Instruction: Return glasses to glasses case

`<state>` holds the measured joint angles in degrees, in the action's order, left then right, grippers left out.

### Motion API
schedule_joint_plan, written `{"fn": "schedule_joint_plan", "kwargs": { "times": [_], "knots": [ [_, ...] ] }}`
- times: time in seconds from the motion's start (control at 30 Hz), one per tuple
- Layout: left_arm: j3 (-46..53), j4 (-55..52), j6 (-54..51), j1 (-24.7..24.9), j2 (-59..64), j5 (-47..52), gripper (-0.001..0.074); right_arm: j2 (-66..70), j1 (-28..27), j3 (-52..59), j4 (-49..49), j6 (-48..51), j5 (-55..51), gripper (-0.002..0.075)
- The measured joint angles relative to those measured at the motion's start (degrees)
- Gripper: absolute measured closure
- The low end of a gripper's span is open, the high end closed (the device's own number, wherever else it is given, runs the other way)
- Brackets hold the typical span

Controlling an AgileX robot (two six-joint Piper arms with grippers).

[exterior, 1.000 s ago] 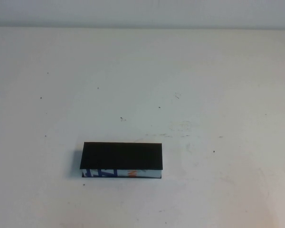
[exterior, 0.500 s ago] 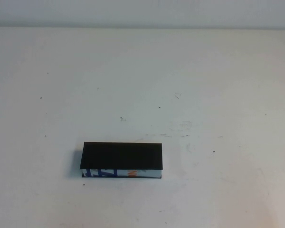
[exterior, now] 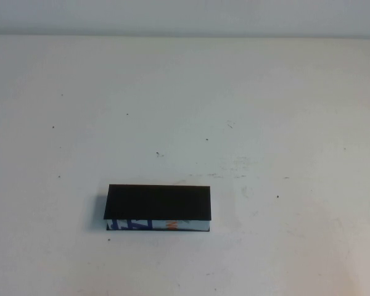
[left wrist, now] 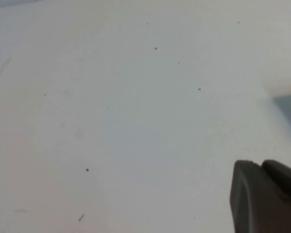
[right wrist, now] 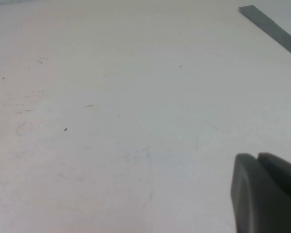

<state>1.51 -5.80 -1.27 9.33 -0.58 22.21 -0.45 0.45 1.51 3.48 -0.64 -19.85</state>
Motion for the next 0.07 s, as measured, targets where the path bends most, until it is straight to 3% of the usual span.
{"fn": "schedule_joint_plan", "kwargs": {
  "times": [0.07],
  "knots": [
    [0.0,0.0,0.0,0.0,0.0,0.0,0.0736,0.0,0.0,0.0,0.0,0.0,0.0,0.0739]
  ]
}}
